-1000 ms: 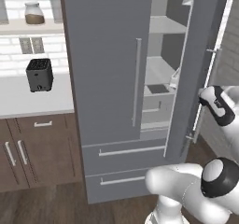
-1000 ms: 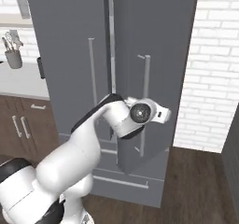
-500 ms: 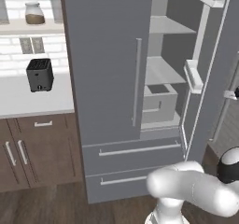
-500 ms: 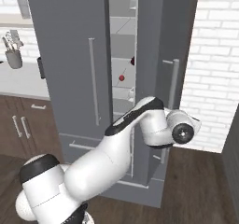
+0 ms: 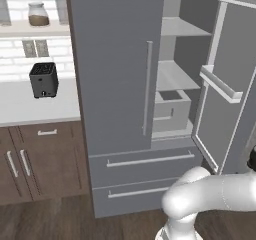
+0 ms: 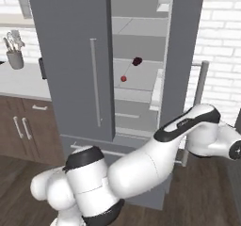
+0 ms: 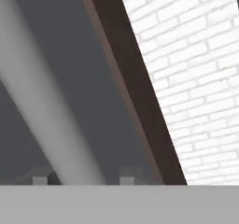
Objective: Take the strawberry from the fridge and place it on top of the pancake, located on the dining counter.
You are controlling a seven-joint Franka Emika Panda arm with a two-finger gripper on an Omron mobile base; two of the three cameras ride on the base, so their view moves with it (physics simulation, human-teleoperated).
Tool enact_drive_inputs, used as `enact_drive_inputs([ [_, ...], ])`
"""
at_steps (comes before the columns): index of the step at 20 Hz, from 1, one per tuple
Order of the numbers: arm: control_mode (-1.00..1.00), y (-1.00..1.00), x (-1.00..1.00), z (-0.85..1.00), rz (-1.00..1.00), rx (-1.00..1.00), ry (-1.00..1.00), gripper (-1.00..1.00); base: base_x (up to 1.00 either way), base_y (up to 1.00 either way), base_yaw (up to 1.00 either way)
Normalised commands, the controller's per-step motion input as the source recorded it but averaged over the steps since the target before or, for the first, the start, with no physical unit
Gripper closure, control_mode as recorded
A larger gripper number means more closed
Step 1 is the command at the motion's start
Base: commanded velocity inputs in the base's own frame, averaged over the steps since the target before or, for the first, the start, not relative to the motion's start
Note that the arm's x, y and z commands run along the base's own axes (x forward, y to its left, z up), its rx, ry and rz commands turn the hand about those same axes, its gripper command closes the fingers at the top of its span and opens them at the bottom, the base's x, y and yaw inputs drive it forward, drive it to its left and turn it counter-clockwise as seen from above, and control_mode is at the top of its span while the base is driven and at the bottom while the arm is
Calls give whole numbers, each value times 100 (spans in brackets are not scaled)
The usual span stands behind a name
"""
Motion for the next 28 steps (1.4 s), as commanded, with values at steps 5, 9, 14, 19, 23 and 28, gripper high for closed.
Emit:
enact_drive_inputs([
  [5,-100,-77,-83,13,-15,8,-52,100,0,0,0],
  [9,-100,-25,-100,37,-18,6,-47,100,0,0,0],
  [14,-100,8,-100,42,-27,1,-22,100,0,0,0],
  [19,-100,91,-89,2,-35,-2,-4,100,0,0,0],
  [23,-100,100,-36,9,-21,-6,15,100,0,0,0],
  [28,-100,100,-32,43,-22,-7,23,100,0,0,0],
])
